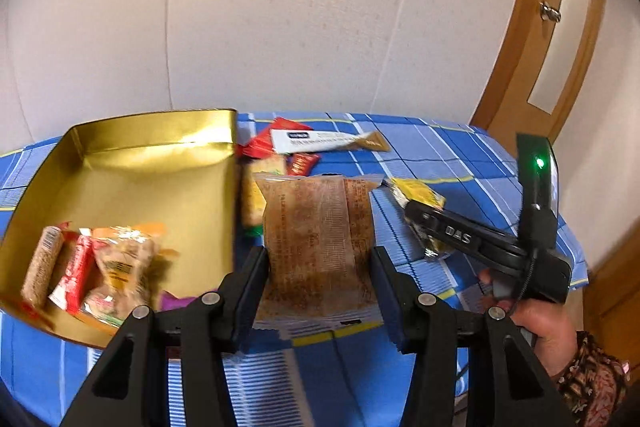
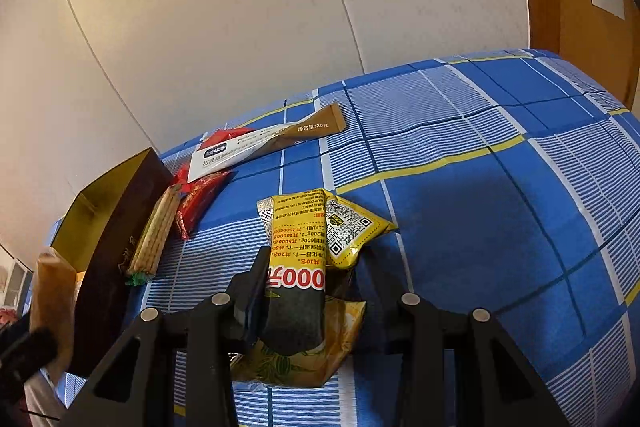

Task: Organize snacks
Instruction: 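Carry the brown pastry pack into the tin tray and open the left tool, then lower the yellow-and-black snack bag into the tin tray and open the right tool, then grasp the WEIDAN cracker pack with the left tool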

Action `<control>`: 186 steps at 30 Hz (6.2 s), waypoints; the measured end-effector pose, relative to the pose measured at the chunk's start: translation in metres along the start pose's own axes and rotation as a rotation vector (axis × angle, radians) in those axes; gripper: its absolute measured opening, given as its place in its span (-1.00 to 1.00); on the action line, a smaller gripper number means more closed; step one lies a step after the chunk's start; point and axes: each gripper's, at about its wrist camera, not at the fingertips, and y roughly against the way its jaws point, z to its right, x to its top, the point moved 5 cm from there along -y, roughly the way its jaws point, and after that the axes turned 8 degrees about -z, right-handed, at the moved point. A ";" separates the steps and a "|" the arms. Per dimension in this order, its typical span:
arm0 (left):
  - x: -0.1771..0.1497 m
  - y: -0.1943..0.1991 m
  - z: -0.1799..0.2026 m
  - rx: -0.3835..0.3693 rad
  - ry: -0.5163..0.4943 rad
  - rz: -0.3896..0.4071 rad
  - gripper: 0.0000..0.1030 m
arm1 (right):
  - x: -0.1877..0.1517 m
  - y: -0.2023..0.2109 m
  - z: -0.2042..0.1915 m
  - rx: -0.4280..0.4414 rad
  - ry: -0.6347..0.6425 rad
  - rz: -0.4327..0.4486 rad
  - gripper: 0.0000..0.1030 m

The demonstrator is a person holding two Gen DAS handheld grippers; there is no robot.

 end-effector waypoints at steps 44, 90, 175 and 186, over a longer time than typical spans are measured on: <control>0.026 -0.043 -0.188 0.401 0.063 -0.188 -0.68 | -0.001 -0.004 -0.011 -0.039 0.060 0.003 -0.18; -0.076 0.059 -0.115 0.269 0.089 0.021 0.31 | -0.037 0.038 -0.164 0.174 0.243 0.048 -0.18; -0.012 -0.002 0.018 0.158 -0.119 -0.099 0.52 | -0.012 0.028 -0.015 0.031 0.015 0.050 -0.43; 0.026 -0.082 0.061 0.194 -0.177 -0.176 0.57 | -0.003 0.048 0.037 -0.017 -0.197 0.140 -0.43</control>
